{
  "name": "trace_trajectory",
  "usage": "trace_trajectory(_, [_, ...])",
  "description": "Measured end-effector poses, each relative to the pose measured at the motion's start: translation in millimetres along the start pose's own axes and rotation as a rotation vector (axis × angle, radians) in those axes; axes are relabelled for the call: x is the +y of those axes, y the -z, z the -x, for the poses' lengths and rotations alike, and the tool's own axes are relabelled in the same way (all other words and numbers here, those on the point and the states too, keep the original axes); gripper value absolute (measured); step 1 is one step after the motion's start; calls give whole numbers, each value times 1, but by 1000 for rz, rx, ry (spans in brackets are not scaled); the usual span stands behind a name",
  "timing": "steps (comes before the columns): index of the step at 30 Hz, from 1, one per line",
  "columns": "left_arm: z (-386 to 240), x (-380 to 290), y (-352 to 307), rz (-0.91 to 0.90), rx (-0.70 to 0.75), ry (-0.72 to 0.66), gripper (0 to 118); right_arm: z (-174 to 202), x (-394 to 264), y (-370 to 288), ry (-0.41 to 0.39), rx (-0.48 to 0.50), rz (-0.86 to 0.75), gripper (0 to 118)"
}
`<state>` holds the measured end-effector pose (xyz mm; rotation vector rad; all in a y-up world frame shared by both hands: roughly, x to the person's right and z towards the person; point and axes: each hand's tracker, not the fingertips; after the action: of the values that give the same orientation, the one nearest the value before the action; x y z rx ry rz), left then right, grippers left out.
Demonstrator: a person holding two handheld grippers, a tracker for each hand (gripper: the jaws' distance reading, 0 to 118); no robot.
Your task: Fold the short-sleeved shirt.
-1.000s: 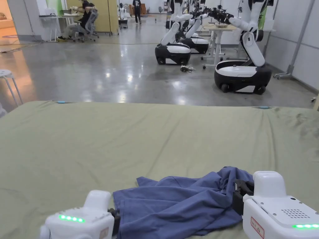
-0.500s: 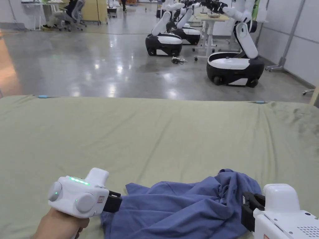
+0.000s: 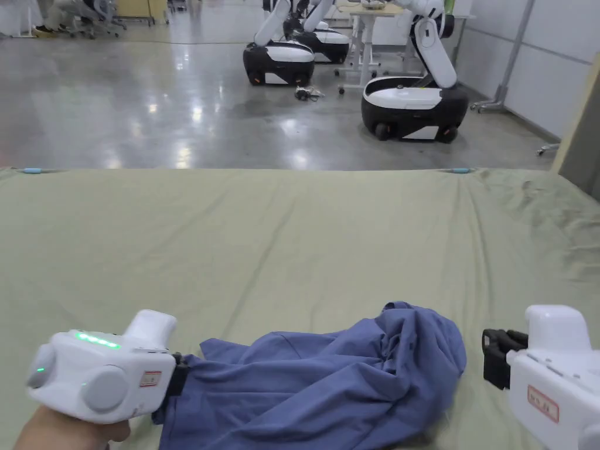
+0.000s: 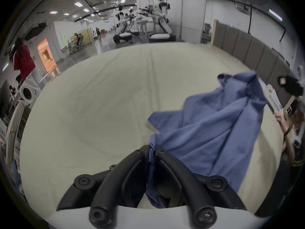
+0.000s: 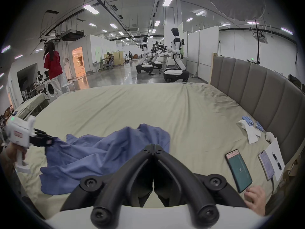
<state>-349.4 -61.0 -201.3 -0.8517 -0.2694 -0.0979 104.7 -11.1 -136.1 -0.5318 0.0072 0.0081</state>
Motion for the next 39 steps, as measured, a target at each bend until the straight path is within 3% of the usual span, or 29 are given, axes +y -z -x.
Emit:
trace_trajectory(3, [-7,3,-28,-32,-38,-11,7,-27,18,40,-6,-20,91,0])
trace_trajectory(6, [-13,0,-40,-54,-37,11,7,-47,41,87,45,-23,163,0])
trace_trajectory(9, [-13,0,-39,-53,-46,25,7,-58,57,137,61,-53,159,1])
trace_trajectory(10, [-14,-1,-36,-48,-32,33,7,-61,60,153,85,-27,181,10])
trace_trajectory(12, [-10,-1,-31,-45,-32,40,7,-62,61,187,128,-3,285,95])
trace_trajectory(13, [-7,-2,-29,-43,-34,38,7,-61,57,203,145,17,350,118])
trace_trajectory(14, [-4,-2,-28,-40,-36,33,7,-59,53,214,146,1,299,113])
trace_trajectory(19, [8,-1,-12,-19,-36,15,7,-45,31,256,123,-4,394,111])
trace_trajectory(21, [10,-2,-6,-9,-31,6,7,-26,33,243,88,2,413,104])
trace_trajectory(22, [11,-3,-3,-6,-25,0,7,-20,28,242,55,-8,433,92])
trace_trajectory(23, [14,-2,1,0,-19,-10,8,-15,24,244,17,-1,456,62])
trace_trajectory(25, [18,-3,7,4,-37,-57,7,-10,18,242,-14,-24,483,42])
trace_trajectory(26, [21,-2,9,8,-55,-92,8,-12,20,234,-4,-13,461,20])
trace_trajectory(27, [18,0,5,7,-55,-101,7,-15,24,229,0,-21,471,8])
trace_trajectory(28, [20,1,4,-3,-60,-95,7,-21,33,218,22,-51,475,8])
trace_trajectory(30, [23,5,-1,-8,-24,-105,7,-35,47,193,118,-13,410,8])
trace_trajectory(33, [36,16,-18,-29,-28,-129,7,-49,78,158,112,-32,344,8])
trace_trajectory(37, [58,46,-75,-138,46,-158,7,-65,132,87,176,-43,197,8])
trace_trajectory(39, [72,64,-113,-220,64,-189,7,-74,162,53,227,8,124,8])
